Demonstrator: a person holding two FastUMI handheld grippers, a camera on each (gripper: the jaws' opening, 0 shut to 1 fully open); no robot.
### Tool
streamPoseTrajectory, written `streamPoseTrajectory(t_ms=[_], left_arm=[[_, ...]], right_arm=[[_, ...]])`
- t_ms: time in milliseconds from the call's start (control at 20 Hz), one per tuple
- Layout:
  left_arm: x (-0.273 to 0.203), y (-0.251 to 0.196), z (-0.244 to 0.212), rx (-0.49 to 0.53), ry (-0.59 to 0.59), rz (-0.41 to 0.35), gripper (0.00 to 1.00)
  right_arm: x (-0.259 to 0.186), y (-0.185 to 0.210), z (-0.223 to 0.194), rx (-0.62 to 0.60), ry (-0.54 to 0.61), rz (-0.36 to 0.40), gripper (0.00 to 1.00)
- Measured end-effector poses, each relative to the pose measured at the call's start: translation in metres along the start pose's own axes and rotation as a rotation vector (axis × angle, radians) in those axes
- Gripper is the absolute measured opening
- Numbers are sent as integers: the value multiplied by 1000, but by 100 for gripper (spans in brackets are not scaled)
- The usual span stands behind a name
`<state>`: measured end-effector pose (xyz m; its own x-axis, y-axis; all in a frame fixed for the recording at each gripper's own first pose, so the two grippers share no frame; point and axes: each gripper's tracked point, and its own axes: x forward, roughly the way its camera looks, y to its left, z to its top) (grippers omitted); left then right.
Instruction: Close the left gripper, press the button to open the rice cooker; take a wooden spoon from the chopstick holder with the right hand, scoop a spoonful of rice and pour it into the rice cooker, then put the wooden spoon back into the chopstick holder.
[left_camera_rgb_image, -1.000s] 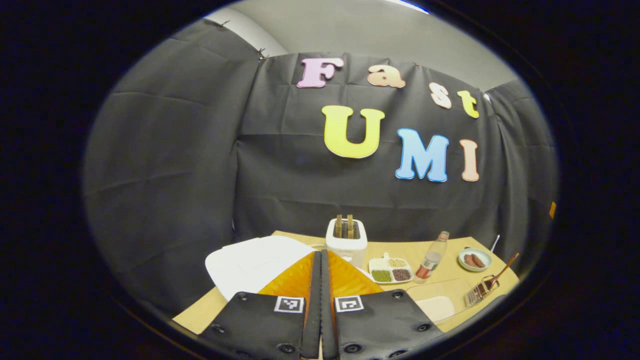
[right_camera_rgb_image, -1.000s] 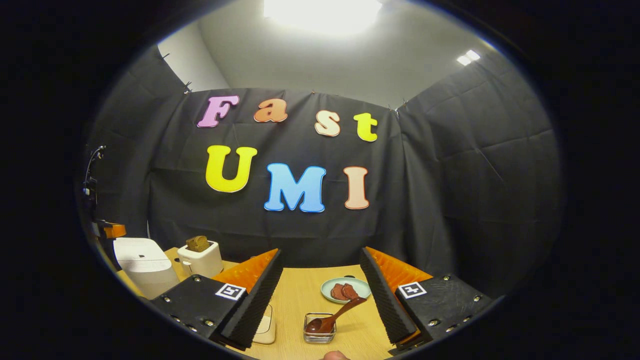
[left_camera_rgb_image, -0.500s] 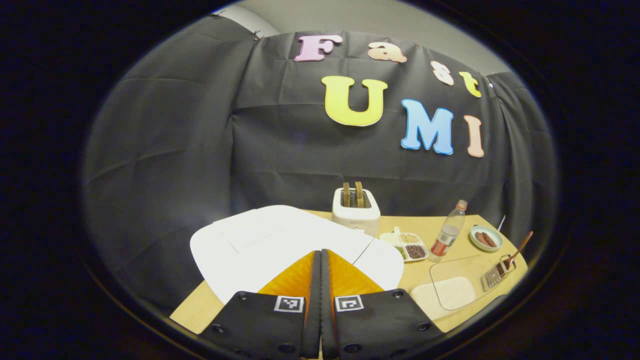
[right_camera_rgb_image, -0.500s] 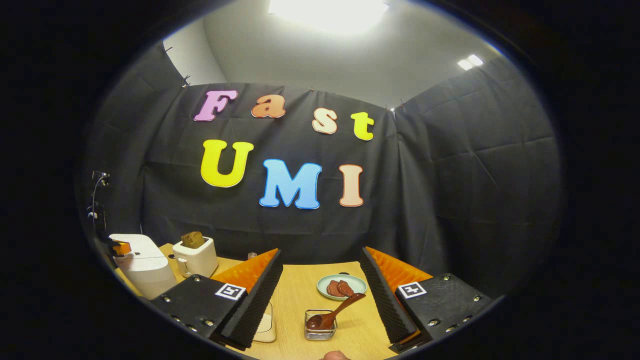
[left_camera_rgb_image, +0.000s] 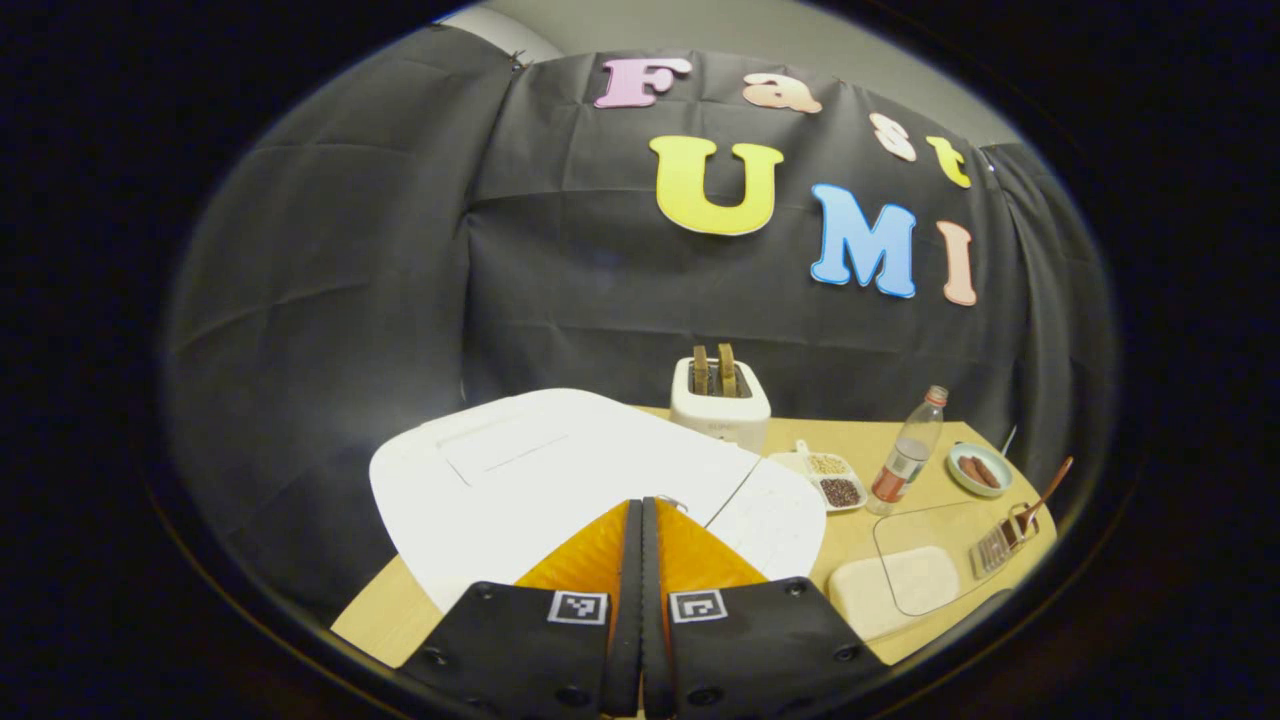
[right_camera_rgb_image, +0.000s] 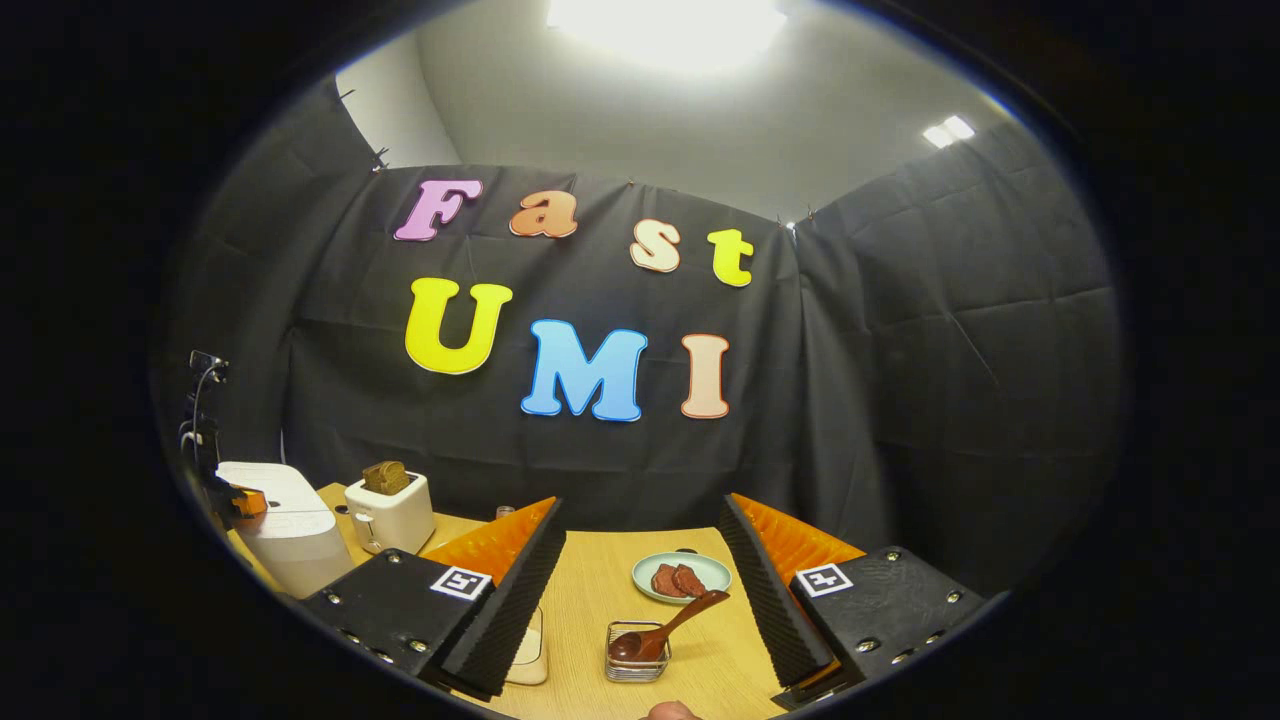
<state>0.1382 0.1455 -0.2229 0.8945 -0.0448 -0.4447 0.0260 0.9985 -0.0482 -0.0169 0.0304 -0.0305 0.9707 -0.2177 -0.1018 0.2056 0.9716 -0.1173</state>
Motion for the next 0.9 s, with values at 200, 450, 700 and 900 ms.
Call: streamPoseTrajectory(t_ms=[200,450,700,900], left_arm=[[4,-2,1,-62,6,-5,9],[8,-4,6,-107,54,9,9],[-21,0,61,30,-103,95,9],[-49,-4,97,47,-197,126,9]], right_arm=[[4,-9,-2,14,5,7,95],[6,-16,-4,28,7,26,95],[9,-33,-2,19,-12,35,95],[17,-48,-4,50,-13,40,95]])
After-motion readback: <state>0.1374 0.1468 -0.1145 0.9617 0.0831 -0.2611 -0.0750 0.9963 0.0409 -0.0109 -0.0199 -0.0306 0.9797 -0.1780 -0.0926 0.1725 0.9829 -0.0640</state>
